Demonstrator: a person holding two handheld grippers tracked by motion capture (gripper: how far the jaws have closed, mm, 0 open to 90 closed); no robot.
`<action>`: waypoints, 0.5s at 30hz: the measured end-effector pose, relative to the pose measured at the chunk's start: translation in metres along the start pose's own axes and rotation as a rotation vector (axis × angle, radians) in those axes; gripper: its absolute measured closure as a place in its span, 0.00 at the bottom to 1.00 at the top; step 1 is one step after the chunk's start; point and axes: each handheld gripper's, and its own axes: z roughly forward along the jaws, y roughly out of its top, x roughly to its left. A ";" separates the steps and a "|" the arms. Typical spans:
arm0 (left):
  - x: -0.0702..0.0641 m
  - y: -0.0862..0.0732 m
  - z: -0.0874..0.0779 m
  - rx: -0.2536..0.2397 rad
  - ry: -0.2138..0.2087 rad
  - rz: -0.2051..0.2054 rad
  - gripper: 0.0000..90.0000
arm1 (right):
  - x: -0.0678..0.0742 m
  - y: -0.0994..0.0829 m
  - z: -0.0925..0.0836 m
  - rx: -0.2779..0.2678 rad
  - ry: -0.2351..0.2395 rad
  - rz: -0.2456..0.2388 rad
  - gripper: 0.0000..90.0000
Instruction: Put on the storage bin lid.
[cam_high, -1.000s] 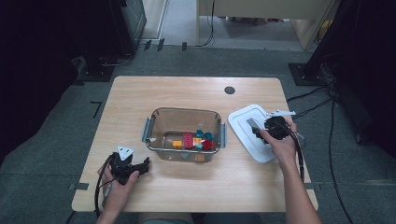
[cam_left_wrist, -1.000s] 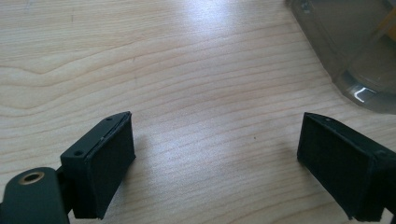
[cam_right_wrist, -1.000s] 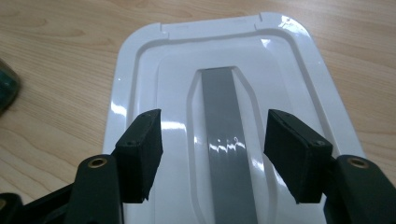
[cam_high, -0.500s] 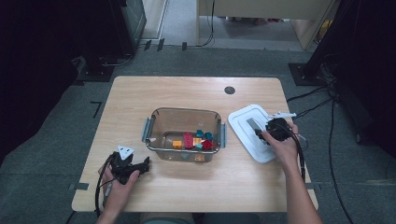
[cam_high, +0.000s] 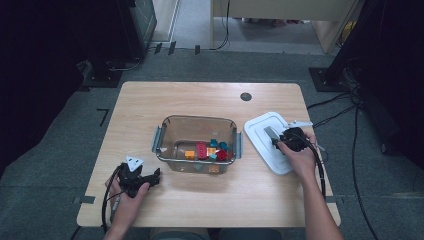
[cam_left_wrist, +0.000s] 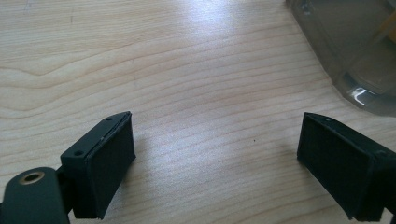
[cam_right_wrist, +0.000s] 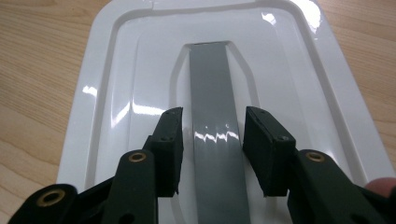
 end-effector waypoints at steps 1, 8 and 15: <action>0.000 0.000 0.000 0.000 0.000 0.000 0.12 | -0.001 0.000 0.000 -0.005 0.000 0.006 0.68; 0.000 0.000 0.000 0.000 0.000 0.000 0.12 | -0.001 0.000 0.003 -0.024 -0.019 -0.002 0.70; 0.000 0.001 0.001 0.000 0.020 -0.019 0.11 | 0.003 0.001 0.003 -0.021 -0.032 -0.012 0.76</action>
